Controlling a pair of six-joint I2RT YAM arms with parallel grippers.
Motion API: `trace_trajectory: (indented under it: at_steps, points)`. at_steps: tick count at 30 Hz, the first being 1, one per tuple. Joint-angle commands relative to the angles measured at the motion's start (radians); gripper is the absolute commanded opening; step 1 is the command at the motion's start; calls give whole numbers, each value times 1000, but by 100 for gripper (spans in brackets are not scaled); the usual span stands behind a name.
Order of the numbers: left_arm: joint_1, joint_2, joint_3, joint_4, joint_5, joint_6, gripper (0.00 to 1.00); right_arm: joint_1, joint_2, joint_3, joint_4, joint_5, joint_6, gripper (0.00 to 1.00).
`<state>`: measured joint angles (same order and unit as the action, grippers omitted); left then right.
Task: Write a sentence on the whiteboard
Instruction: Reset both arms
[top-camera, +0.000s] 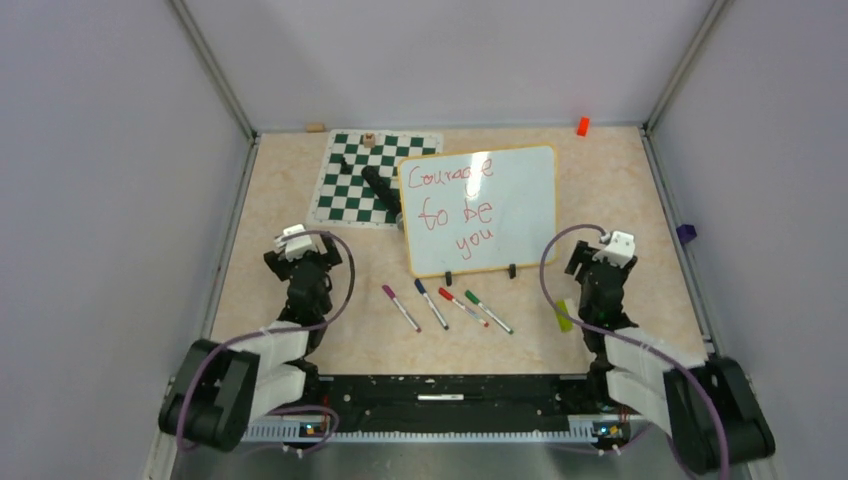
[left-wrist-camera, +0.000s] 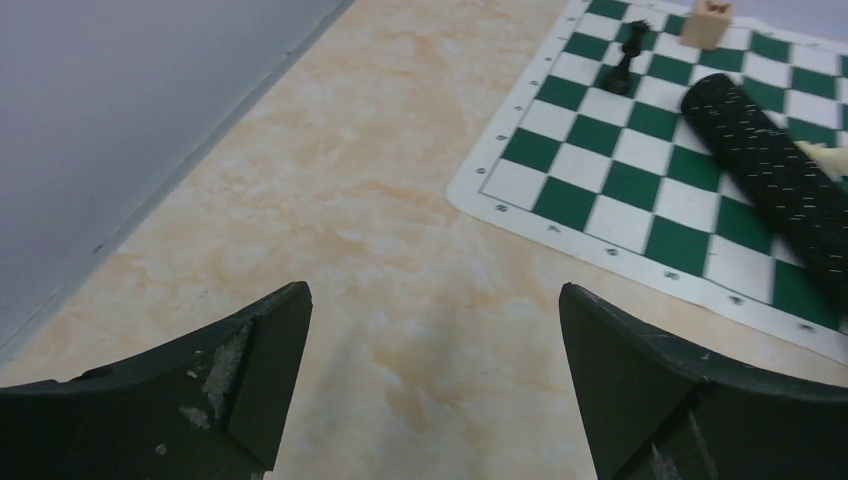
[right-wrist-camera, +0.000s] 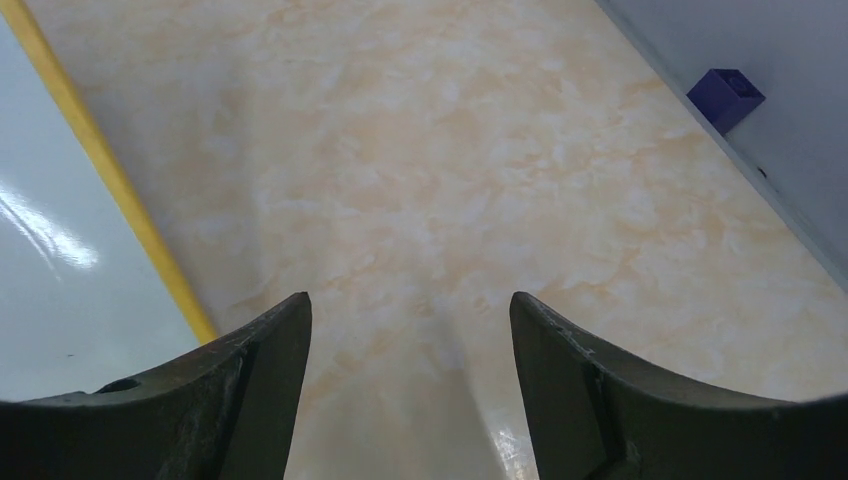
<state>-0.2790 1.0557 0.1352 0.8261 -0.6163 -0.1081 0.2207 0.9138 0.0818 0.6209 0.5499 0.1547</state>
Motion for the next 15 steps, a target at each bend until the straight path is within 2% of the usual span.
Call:
trace_trajectory:
  at_steps: [1,3,5,6,8,9,10,11,13,14,15]
  points:
    - [72,200,-29,450,-55,87,99,-18,245,-3,487,-31,-144,72]
    - [76,245,-4,449,-36,134,99,-29,329,18,560,-45,-191,73]
    - [109,290,13,444,7,123,99,-108,403,36,605,-187,-146,74]
    - [135,329,19,464,34,98,99,-143,441,57,588,-250,-118,73]
    - [179,399,24,551,119,98,97,-161,533,68,662,-285,-114,73]
    - [184,399,30,520,148,88,97,-161,554,76,661,-285,-124,73]
    - [195,405,42,481,217,85,95,-161,529,97,578,-299,-117,74]
    - [204,425,63,465,276,112,92,-162,531,109,572,-300,-118,74]
    - [229,426,99,406,348,120,92,-161,541,103,596,-299,-123,75]
    - [247,413,126,296,384,114,93,-161,535,105,581,-300,-121,75]
    - [263,411,148,263,415,90,93,-162,541,102,595,-299,-122,75]
